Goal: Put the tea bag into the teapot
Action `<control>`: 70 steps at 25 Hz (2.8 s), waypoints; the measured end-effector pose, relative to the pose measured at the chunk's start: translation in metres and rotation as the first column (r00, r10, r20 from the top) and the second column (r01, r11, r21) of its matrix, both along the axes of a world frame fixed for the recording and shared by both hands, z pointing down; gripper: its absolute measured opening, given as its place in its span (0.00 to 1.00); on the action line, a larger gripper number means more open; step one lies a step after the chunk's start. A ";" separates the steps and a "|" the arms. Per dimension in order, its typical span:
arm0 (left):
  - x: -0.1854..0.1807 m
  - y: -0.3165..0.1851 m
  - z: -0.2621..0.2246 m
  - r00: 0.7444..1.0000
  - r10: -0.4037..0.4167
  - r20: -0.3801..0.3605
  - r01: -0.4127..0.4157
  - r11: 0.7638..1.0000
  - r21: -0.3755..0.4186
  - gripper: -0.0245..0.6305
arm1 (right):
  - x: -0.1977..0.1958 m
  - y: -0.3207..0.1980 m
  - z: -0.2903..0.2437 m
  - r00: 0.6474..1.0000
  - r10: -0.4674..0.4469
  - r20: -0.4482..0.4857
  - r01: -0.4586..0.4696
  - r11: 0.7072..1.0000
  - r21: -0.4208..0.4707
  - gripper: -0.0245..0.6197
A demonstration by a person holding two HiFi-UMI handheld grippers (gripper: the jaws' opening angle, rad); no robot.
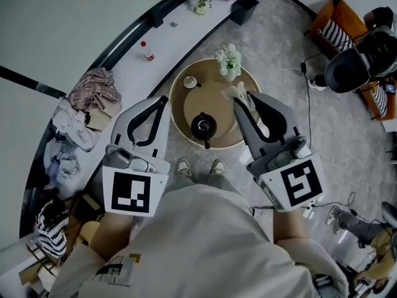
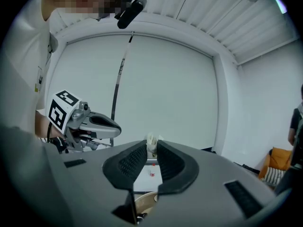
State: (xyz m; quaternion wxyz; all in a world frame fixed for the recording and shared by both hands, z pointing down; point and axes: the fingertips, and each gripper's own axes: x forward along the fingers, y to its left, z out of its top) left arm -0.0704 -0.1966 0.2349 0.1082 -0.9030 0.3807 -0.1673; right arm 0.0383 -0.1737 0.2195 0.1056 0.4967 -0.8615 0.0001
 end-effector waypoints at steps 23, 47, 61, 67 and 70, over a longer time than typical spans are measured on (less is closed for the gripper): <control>0.020 -0.056 0.154 0.989 -0.008 0.149 0.045 0.969 -0.243 0.05 | 0.003 -0.056 0.194 0.973 -0.137 -0.188 0.050 0.912 -0.406 0.13; 0.034 -0.055 0.386 0.950 0.123 0.288 0.065 0.822 -0.566 0.05 | -0.007 -0.059 0.443 0.830 -0.405 -0.384 0.009 0.697 -0.717 0.13; 0.032 -0.031 0.480 0.921 0.222 0.320 0.071 0.712 -0.698 0.05 | -0.022 -0.044 0.547 0.803 -0.497 -0.328 0.001 0.553 -0.833 0.13; 0.036 -0.027 0.499 0.926 0.223 0.306 0.078 0.679 -0.730 0.05 | -0.024 -0.044 0.576 0.776 -0.542 -0.323 0.002 0.514 -0.858 0.13; 0.035 -0.023 0.506 0.924 0.231 0.305 0.081 0.662 -0.745 0.05 | -0.027 -0.043 0.589 0.770 -0.554 -0.316 0.004 0.499 -0.867 0.13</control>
